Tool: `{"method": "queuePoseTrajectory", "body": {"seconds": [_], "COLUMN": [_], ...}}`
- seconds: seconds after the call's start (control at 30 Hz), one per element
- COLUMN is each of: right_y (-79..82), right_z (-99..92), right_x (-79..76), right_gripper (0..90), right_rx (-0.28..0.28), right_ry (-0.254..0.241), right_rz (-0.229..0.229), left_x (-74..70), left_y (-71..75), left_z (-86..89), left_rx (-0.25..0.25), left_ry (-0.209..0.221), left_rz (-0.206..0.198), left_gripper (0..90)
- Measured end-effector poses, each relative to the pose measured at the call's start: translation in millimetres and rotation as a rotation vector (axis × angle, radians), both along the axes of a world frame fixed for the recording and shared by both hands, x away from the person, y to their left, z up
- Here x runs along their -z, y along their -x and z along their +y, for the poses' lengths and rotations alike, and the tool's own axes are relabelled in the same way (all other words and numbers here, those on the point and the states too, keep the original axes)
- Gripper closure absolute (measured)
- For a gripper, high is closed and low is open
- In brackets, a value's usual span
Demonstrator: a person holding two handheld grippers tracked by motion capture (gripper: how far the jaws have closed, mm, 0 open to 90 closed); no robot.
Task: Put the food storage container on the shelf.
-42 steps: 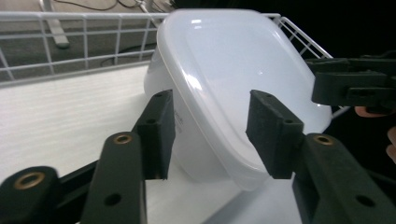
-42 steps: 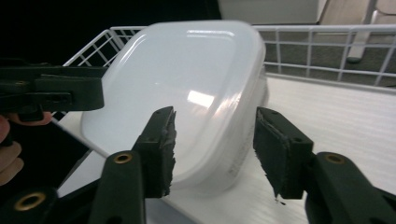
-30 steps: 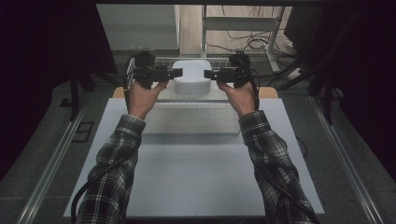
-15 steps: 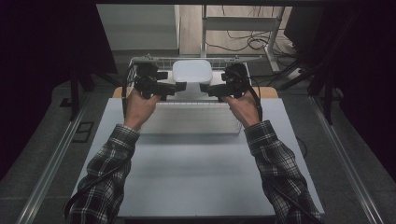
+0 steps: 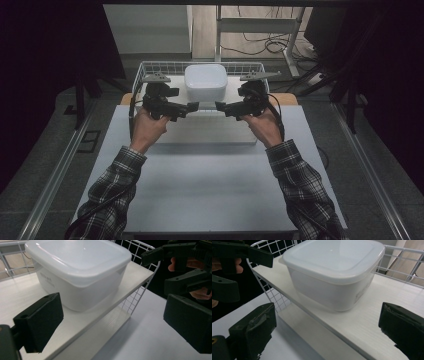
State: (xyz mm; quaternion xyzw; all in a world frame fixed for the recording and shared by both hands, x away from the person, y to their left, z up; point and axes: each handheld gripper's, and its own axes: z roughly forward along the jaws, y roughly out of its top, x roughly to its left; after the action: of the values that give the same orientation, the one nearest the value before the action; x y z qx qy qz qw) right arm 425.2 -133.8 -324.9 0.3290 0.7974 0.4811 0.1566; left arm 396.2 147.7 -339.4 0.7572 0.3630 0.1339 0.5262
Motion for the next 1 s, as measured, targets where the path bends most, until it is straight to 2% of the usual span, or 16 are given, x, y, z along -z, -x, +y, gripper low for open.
{"method": "queuePoseTrajectory", "body": {"seconds": [0.13, 0.33, 0.73, 1.0], "right_y": [4.3, 11.0, 28.4, 41.5], "right_z": [-1.7, -3.7, -6.4, -8.9], "right_x": [3.4, 7.2, 12.1, 21.7], "right_gripper": [1.1, 1.3, 1.2, 0.9], "right_rx": [-0.005, -0.008, -0.035, -0.058], "right_ry": [0.006, 0.010, 0.010, 0.016], "right_rz": [-0.005, -0.011, -0.029, -0.035], "left_x": [5.1, 11.2, 19.9, 34.2], "left_y": [4.8, 12.8, 32.0, 45.8], "left_z": [0.7, 0.6, 0.1, 2.6], "left_rx": [0.004, 0.012, 0.030, 0.032], "left_ry": [-0.007, -0.015, -0.028, -0.028], "left_rz": [-0.002, -0.025, -0.020, -0.008], "left_gripper": [2.8, 2.6, 2.6, 2.7]}}
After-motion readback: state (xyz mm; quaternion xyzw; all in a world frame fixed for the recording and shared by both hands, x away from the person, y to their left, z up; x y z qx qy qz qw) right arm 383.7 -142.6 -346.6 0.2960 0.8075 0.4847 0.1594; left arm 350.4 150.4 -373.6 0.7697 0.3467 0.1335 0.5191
